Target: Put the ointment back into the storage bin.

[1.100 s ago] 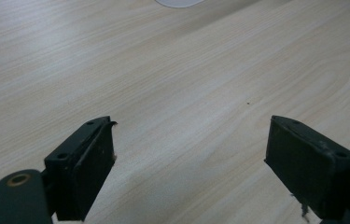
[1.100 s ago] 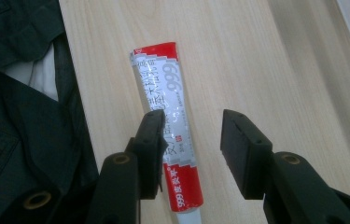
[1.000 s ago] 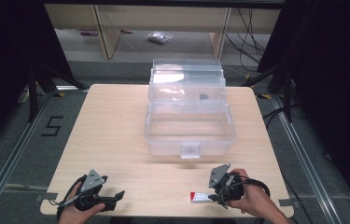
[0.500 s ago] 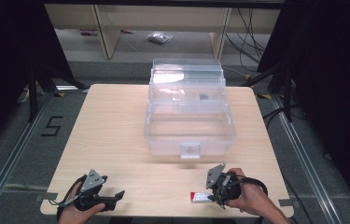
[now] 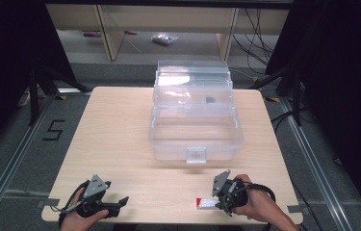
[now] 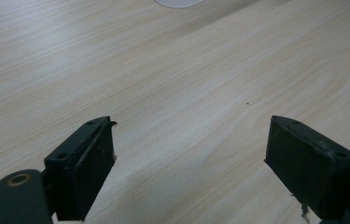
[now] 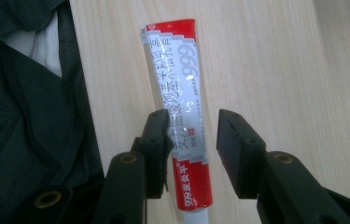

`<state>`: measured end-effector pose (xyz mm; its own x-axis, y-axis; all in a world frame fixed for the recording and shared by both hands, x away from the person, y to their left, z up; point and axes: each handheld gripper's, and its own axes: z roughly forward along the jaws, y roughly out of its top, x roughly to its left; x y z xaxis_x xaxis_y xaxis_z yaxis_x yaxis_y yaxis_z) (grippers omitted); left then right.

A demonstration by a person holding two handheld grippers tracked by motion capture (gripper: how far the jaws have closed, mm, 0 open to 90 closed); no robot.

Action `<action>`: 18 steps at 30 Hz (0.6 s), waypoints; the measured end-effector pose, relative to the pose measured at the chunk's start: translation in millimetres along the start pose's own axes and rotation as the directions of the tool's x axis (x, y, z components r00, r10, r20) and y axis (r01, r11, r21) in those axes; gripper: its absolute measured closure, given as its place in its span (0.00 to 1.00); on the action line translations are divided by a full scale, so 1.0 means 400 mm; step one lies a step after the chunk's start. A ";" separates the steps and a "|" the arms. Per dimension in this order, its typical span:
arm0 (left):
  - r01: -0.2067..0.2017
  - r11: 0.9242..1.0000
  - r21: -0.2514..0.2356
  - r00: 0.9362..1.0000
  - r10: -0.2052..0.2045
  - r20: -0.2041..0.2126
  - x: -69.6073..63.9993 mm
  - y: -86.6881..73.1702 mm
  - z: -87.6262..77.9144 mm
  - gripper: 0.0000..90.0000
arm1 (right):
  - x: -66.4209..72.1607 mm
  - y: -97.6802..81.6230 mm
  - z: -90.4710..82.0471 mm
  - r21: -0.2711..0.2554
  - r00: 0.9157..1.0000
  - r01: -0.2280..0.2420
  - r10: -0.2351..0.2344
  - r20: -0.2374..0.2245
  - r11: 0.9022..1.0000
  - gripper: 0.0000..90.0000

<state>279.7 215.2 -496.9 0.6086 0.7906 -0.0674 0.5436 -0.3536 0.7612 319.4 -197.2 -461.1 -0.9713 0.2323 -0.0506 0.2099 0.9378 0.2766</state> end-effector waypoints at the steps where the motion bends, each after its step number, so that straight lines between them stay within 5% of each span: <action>1: -0.004 1.000 -0.003 1.000 0.004 0.001 0.001 0.000 0.001 0.17 | 0.001 -0.001 0.001 0.004 1.000 -0.006 0.006 -0.004 1.000 0.72; 12: -0.002 1.000 0.001 1.000 0.002 0.001 0.000 0.000 0.000 0.17 | -0.005 0.001 0.013 0.011 1.000 0.022 -0.023 0.002 1.000 0.73; 13: -0.003 1.000 0.001 1.000 0.003 0.001 0.000 0.000 0.000 0.17 | 0.004 0.000 0.009 0.031 1.000 -0.031 0.031 0.004 0.999 0.73; 14: -0.002 1.000 0.000 1.000 0.002 0.002 0.000 0.000 0.000 0.17 | 0.004 0.001 0.009 0.035 0.999 -0.034 0.034 0.007 0.999 0.73; 16: 0.007 1.000 -0.006 1.000 -0.007 -0.003 -0.001 0.000 0.002 0.17 | -0.003 0.002 0.015 0.008 1.000 0.021 -0.021 -0.015 1.000 0.73; 18: -0.008 1.000 -0.003 1.000 0.008 0.002 0.002 0.001 0.000 0.17 | 0.001 0.001 0.015 0.022 1.000 -0.013 0.014 -0.013 1.000 0.73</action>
<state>280.4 215.6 -496.9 0.6144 0.7866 -0.0624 0.5369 -0.3588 0.7635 319.7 -195.1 -466.8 -0.9697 0.2418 -0.0347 0.2252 0.9401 0.2560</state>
